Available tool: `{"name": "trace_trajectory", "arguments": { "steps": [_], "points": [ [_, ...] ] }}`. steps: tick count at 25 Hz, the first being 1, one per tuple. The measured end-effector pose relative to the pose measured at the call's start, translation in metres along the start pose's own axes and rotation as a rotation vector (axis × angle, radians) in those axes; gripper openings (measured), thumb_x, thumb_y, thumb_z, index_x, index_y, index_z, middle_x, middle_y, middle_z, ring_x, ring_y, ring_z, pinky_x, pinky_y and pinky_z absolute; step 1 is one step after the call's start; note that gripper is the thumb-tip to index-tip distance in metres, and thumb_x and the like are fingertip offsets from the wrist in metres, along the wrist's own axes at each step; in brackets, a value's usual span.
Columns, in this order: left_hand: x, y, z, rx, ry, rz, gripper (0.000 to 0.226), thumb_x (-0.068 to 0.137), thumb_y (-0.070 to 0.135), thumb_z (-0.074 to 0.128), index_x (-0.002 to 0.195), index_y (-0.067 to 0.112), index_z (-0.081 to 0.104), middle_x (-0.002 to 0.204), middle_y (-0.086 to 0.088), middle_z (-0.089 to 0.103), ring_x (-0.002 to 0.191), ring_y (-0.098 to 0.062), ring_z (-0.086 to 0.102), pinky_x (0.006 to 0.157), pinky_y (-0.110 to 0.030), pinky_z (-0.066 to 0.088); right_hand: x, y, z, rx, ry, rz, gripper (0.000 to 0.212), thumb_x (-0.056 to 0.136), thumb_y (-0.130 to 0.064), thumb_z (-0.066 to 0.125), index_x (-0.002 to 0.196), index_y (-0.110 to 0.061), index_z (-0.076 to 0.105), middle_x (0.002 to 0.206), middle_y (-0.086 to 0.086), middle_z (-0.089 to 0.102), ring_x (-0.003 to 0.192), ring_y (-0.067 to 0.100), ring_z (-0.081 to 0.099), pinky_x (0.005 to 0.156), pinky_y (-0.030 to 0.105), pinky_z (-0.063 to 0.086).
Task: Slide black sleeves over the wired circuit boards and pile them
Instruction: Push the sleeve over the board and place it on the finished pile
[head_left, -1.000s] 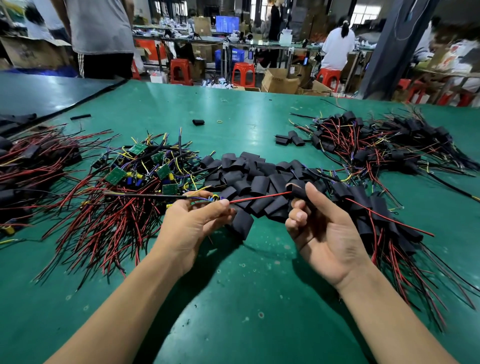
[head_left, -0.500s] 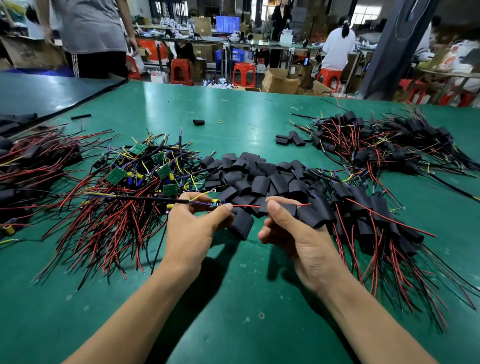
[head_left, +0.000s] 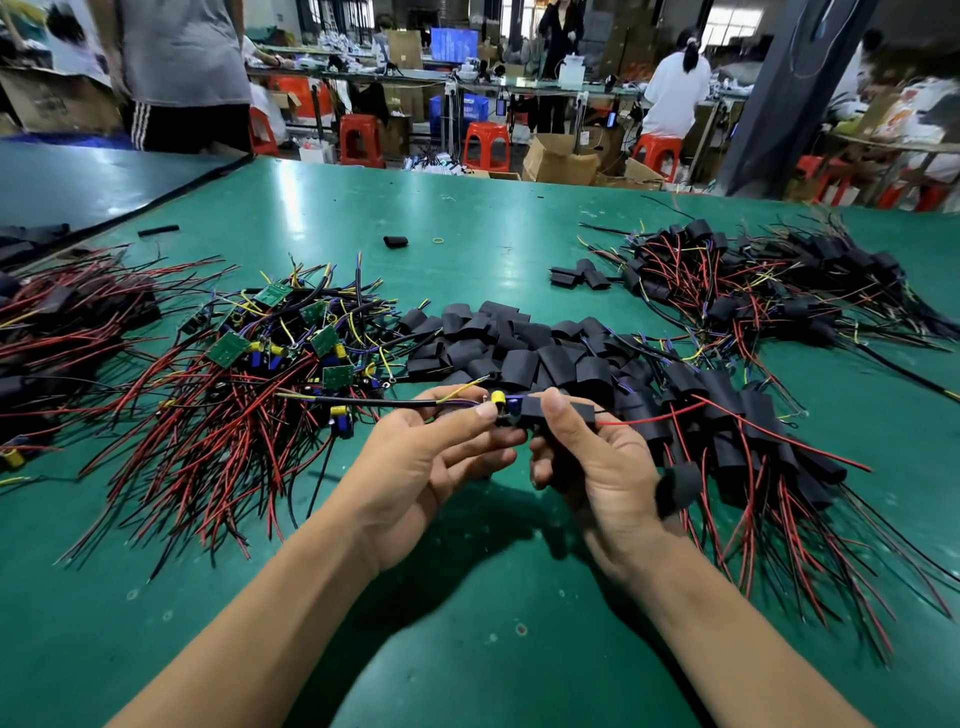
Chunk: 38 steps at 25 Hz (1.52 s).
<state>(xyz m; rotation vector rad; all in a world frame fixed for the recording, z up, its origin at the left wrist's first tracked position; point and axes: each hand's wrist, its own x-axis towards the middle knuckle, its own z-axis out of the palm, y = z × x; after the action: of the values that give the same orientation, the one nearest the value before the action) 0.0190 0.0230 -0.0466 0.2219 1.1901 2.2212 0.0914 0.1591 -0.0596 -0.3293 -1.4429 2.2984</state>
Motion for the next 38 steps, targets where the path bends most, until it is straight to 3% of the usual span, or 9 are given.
{"name": "trace_trajectory", "arguments": {
  "steps": [7,14,19,24,27,31,34,38],
  "points": [
    [0.001,-0.004,-0.002,0.039,0.101,-0.067,0.032,0.076,0.000,0.072,0.105,-0.004,0.062,0.101,-0.031,0.069,0.079,-0.031,0.075,0.064,-0.029,0.061,0.003,0.004,-0.008,-0.066,-0.034,0.179,0.021,0.069,-0.040,0.081,0.077,-0.021,0.077,0.068,0.002,0.059,0.050,0.010,0.048,0.049,0.026,0.033],
    [0.002,-0.004,-0.004,0.025,0.094,-0.100,0.032,0.072,0.009,0.076,0.102,-0.002,0.067,0.101,-0.027,0.072,0.076,-0.026,0.074,0.063,-0.026,0.060,0.008,0.003,-0.012,0.034,-0.069,0.214,0.042,0.062,-0.041,0.087,0.086,-0.009,0.077,0.074,0.009,0.068,0.052,0.011,0.057,0.048,0.019,0.049],
    [0.001,-0.002,-0.005,0.013,0.064,-0.142,0.047,0.079,0.012,0.074,0.120,-0.009,0.062,0.115,-0.030,0.067,0.073,-0.021,0.072,0.060,-0.024,0.060,0.008,0.003,-0.011,0.130,-0.032,0.246,0.043,0.060,-0.042,0.085,0.085,-0.007,0.080,0.073,0.009,0.070,0.050,0.010,0.056,0.051,0.018,0.052],
    [0.000,0.000,-0.005,0.087,0.053,-0.092,0.039,0.070,0.004,0.076,0.107,0.000,0.065,0.093,-0.025,0.072,0.070,-0.024,0.072,0.057,-0.025,0.058,0.005,0.003,-0.010,0.092,-0.033,0.274,0.040,0.063,-0.042,0.084,0.084,-0.009,0.077,0.076,0.011,0.070,0.053,0.011,0.059,0.052,0.018,0.052],
    [-0.002,-0.001,-0.005,0.200,0.042,-0.042,0.040,0.069,0.008,0.078,0.107,0.002,0.065,0.094,-0.022,0.074,0.075,-0.027,0.072,0.063,-0.029,0.061,0.002,0.002,-0.007,0.058,-0.070,0.247,0.036,0.066,-0.041,0.081,0.084,-0.010,0.079,0.075,0.010,0.070,0.053,0.010,0.057,0.052,0.018,0.052],
    [-0.001,-0.002,-0.006,0.280,0.060,0.014,0.040,0.063,0.017,0.081,0.099,0.005,0.070,0.091,-0.018,0.075,0.074,-0.024,0.070,0.062,-0.026,0.060,0.000,0.004,-0.004,0.089,-0.111,0.209,0.058,0.068,-0.035,0.080,0.109,0.004,0.069,0.082,0.011,0.067,0.056,0.011,0.054,0.054,0.021,0.053],
    [-0.002,0.000,-0.008,0.264,0.042,0.023,0.042,0.059,0.020,0.084,0.097,0.006,0.071,0.084,-0.014,0.074,0.063,-0.017,0.067,0.056,-0.022,0.056,0.000,0.004,-0.004,0.136,-0.138,0.194,0.051,0.068,-0.029,0.080,0.108,0.000,0.070,0.084,0.013,0.069,0.056,0.012,0.055,0.055,0.021,0.053],
    [-0.003,0.002,-0.010,0.263,-0.014,0.038,0.039,0.057,0.023,0.087,0.092,0.010,0.074,0.084,-0.017,0.072,0.064,-0.020,0.067,0.055,-0.024,0.055,-0.001,0.005,-0.006,0.122,-0.188,0.157,0.042,0.069,-0.027,0.083,0.103,-0.005,0.074,0.088,0.014,0.072,0.056,0.013,0.056,0.056,0.022,0.052]
  ]
}}
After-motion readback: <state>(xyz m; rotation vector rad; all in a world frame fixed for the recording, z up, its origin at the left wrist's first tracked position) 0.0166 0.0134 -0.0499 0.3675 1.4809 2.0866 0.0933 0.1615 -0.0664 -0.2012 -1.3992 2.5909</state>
